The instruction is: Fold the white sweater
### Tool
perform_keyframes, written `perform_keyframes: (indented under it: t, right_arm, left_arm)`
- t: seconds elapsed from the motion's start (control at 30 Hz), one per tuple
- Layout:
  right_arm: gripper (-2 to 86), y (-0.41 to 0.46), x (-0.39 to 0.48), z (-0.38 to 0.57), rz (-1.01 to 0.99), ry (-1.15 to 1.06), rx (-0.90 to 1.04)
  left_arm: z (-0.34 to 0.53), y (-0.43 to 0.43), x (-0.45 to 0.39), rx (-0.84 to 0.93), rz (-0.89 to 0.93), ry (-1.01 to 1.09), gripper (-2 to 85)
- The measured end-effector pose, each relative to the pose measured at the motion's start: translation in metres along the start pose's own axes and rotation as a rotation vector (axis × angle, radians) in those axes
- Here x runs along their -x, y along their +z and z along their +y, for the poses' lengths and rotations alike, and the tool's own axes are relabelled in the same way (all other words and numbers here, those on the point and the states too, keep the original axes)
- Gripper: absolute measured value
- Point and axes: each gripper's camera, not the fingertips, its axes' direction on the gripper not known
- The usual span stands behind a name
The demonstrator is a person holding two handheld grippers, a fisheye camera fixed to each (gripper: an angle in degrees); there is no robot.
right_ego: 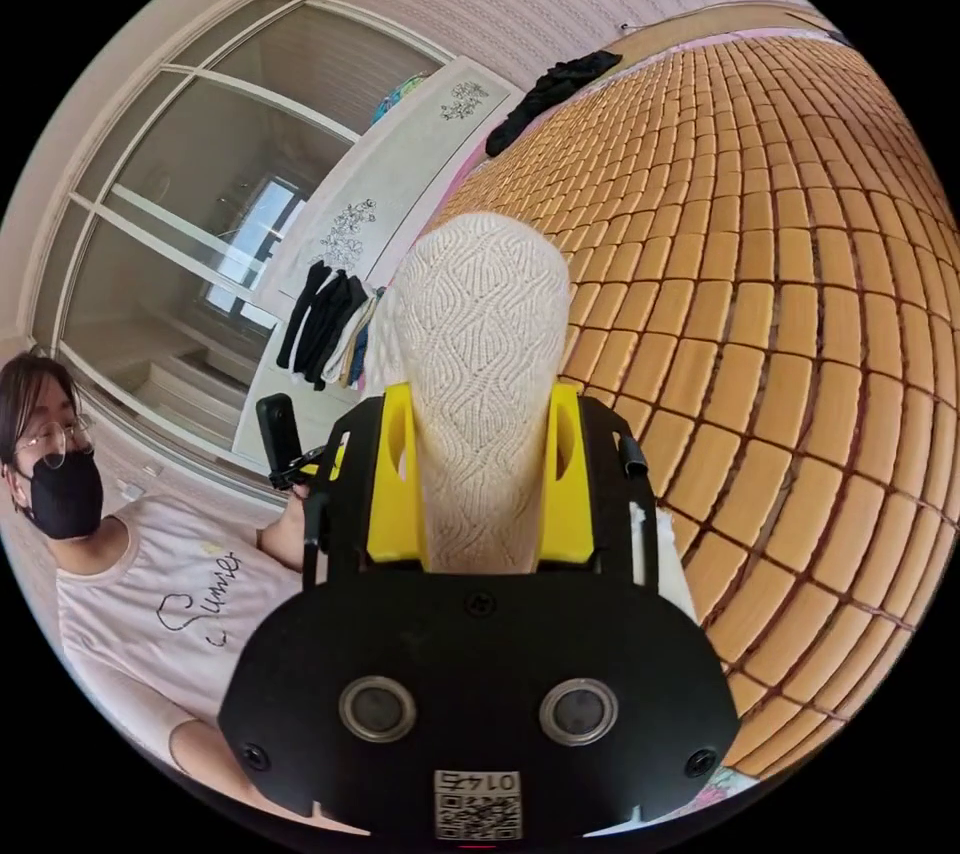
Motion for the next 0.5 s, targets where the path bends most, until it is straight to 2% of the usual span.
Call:
perform_keyframes:
  t: [0.1,0.2,0.33,0.5]
  right_arm:
    - [13.2,-0.001,-0.008,0.011,-0.067,-0.008,0.019]
    - [10.9,-0.002,0.034,0.024,-0.016,-0.151,0.017]
    - [10.2,0.025,0.164,0.042,0.113,-0.554,0.099]
    - [10.0,0.094,0.311,0.057,0.116,-0.964,0.213]
  left_arm:
    - [-0.009,-0.014,0.001,-0.014,-0.035,-0.042,13.5]
    - [-0.006,-0.035,0.011,-0.074,0.029,-0.083,10.7]
    - [0.007,-0.082,0.018,-0.188,0.104,-0.079,8.6]
    - [0.041,-0.221,0.021,-0.509,0.05,-0.054,8.4]
